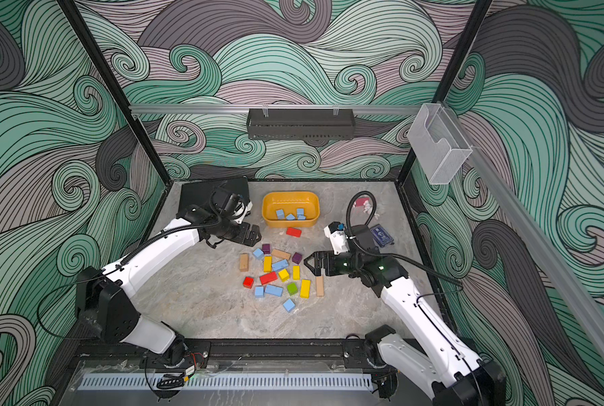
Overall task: Pick out the blue building blocks
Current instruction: Pick up the building block from the center of the board.
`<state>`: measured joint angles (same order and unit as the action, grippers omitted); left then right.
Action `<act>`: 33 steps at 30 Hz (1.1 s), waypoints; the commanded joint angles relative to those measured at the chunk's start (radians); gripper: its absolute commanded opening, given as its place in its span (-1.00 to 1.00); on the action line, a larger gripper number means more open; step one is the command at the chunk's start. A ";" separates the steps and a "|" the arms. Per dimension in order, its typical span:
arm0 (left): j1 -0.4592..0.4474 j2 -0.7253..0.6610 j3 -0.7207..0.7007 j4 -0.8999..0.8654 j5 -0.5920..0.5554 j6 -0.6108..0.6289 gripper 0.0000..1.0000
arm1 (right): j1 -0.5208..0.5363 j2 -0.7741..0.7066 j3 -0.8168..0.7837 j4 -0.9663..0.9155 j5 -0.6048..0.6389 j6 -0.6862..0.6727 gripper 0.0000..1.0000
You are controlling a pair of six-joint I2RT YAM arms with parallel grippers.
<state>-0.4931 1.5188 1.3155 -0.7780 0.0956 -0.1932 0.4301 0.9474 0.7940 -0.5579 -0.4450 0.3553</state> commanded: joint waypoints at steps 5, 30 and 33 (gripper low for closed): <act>0.001 0.058 -0.002 -0.106 -0.009 -0.029 0.89 | 0.016 -0.007 -0.057 0.139 -0.001 0.075 0.99; -0.031 0.259 0.031 -0.039 -0.043 0.059 0.78 | 0.016 0.070 -0.107 0.253 0.008 0.085 0.99; -0.036 0.283 0.047 -0.035 -0.046 0.087 0.75 | 0.015 0.078 -0.108 0.260 0.010 0.080 0.99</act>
<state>-0.5194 1.7847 1.3163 -0.8116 0.0727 -0.1501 0.4412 1.0180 0.6937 -0.3275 -0.4446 0.4313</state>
